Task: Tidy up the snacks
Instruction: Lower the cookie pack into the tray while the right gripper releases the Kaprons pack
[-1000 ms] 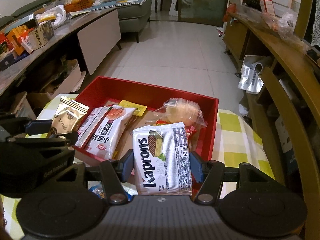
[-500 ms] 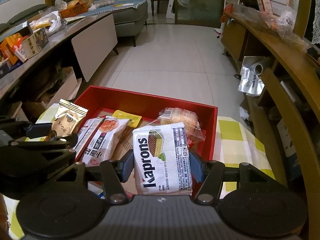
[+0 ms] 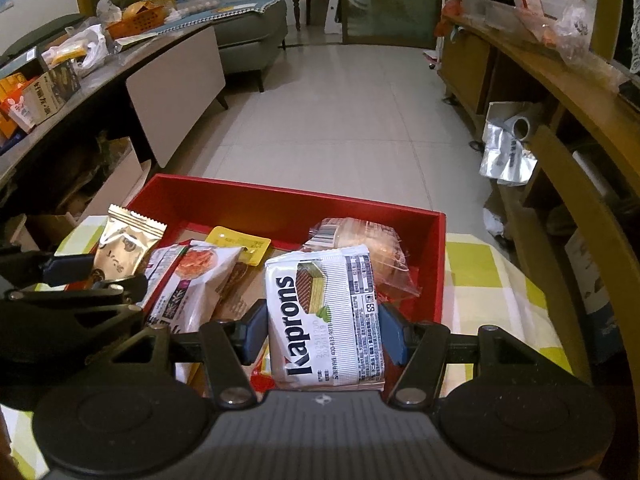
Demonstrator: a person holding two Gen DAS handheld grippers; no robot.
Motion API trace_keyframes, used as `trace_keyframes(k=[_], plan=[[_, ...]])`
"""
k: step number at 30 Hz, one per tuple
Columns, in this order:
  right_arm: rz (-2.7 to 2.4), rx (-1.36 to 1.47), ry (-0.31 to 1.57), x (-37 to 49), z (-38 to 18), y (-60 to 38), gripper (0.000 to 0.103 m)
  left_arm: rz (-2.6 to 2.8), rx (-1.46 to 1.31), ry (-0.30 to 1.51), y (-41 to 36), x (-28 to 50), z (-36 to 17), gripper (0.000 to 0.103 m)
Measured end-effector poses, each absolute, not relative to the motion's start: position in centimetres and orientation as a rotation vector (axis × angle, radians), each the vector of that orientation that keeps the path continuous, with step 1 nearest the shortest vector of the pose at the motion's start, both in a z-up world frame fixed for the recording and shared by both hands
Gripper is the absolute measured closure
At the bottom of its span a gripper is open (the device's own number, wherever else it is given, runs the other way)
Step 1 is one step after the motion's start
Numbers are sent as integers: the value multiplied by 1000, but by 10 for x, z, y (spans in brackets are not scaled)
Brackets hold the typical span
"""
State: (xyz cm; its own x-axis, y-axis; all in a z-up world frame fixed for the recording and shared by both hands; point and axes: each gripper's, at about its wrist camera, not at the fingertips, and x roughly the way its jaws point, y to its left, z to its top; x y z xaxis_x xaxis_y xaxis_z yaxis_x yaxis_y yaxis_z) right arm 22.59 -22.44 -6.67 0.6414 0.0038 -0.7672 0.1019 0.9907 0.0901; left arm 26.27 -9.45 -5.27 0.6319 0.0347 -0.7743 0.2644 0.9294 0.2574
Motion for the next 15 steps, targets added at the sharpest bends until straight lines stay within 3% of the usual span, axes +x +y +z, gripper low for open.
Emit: trace_keyframes(k=[3, 6, 15], plan=[[-54, 142, 862, 228, -67, -227, 35, -131, 348, 895, -92, 267, -55, 50], [-53, 150, 854, 229, -66, -228, 28, -129, 320, 894, -88, 269, -52, 28], [-80, 152, 826, 225, -55, -235, 26, -124, 327, 878, -88, 266, -46, 23]])
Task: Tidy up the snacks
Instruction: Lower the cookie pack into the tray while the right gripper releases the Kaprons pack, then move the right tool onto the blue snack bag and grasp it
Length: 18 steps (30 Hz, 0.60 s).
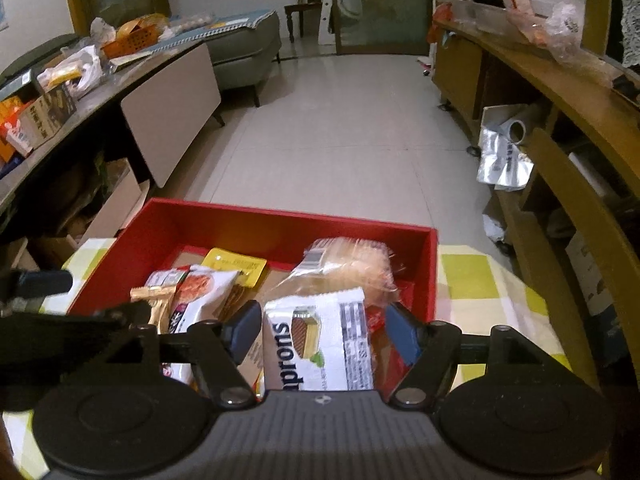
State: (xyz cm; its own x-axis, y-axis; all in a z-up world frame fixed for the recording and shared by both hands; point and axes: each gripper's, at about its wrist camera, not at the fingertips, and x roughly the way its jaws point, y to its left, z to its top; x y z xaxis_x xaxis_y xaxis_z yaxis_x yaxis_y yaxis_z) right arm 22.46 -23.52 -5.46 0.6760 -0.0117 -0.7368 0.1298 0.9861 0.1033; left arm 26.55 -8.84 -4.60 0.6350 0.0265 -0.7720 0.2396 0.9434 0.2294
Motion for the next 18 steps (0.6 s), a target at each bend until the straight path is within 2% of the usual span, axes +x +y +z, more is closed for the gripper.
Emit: trace_keyframes(k=[10, 18], plan=[[-65, 102, 824, 193, -24, -236, 26, -190, 315, 955, -80, 222, -42, 23], [182, 19, 939, 151, -26, -203, 26, -172, 317, 1043, -50, 183, -49, 21]])
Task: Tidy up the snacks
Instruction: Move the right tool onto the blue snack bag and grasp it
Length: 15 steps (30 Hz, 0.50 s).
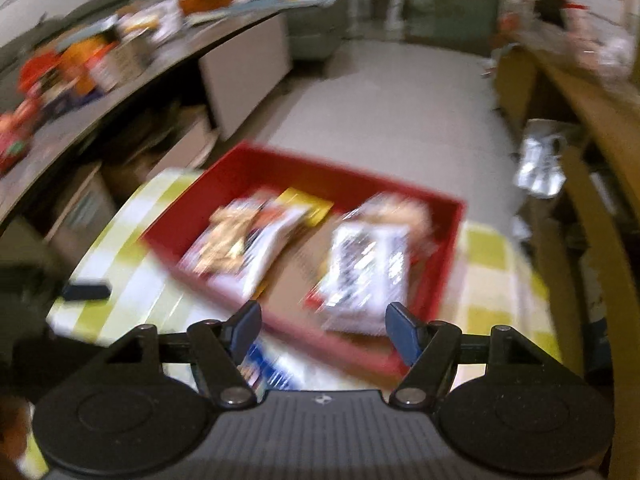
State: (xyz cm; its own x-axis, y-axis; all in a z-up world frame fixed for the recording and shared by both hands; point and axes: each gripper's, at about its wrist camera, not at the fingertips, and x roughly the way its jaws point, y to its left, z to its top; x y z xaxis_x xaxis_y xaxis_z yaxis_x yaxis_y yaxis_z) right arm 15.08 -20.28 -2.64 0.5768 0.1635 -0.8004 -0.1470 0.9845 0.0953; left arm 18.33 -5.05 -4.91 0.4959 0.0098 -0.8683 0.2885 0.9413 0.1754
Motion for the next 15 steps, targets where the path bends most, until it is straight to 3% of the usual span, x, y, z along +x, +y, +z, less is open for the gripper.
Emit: trace_keyframes(k=[15], plan=[[383, -121, 1158, 194, -113, -128, 26, -152, 257, 1111, 11, 166, -51, 21]])
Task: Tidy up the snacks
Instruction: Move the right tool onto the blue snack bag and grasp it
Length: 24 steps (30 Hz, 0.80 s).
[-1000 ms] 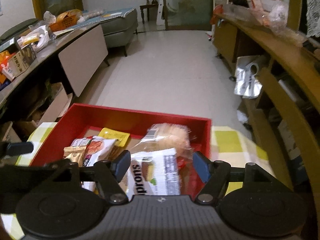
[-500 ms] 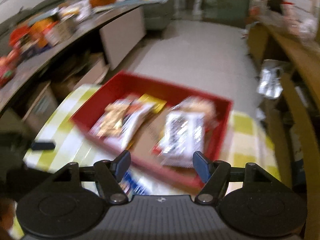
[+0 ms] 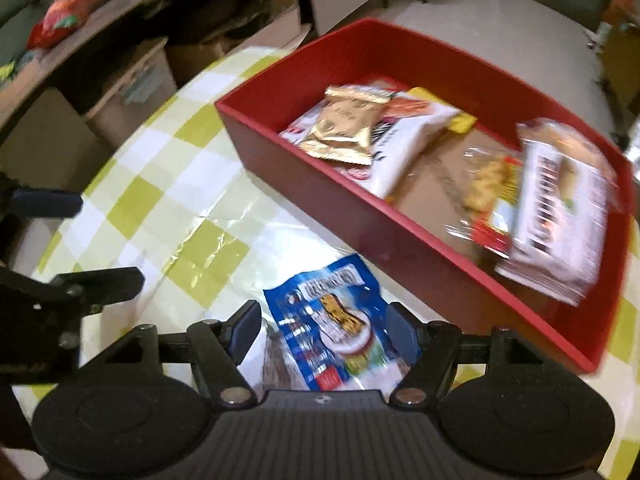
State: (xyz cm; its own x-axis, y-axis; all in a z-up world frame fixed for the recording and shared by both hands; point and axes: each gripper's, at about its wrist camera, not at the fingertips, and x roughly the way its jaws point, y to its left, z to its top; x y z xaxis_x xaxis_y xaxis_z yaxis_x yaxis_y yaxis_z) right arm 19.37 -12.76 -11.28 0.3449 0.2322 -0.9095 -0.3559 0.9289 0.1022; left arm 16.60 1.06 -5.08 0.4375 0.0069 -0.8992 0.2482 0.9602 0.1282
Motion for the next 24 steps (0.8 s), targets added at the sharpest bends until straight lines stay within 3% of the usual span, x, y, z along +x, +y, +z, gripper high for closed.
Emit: trace_keyframes(k=[3, 11, 16, 21, 24], plan=[[362, -124, 1171, 199, -125, -126, 23, -166, 260, 1132, 15, 169, -56, 20], [283, 3, 1207, 177, -113, -153, 39, -184, 227, 1158, 25, 173, -58, 20], [254, 54, 1244, 146, -105, -171, 43, -228, 227, 1161, 15, 168, -55, 19], [306, 27, 1247, 127, -96, -173, 42, -259, 238, 1141, 5, 160, -49, 18], [307, -37, 1220, 130, -95, -169, 32, -257, 243, 1134, 5, 159, -48, 18]])
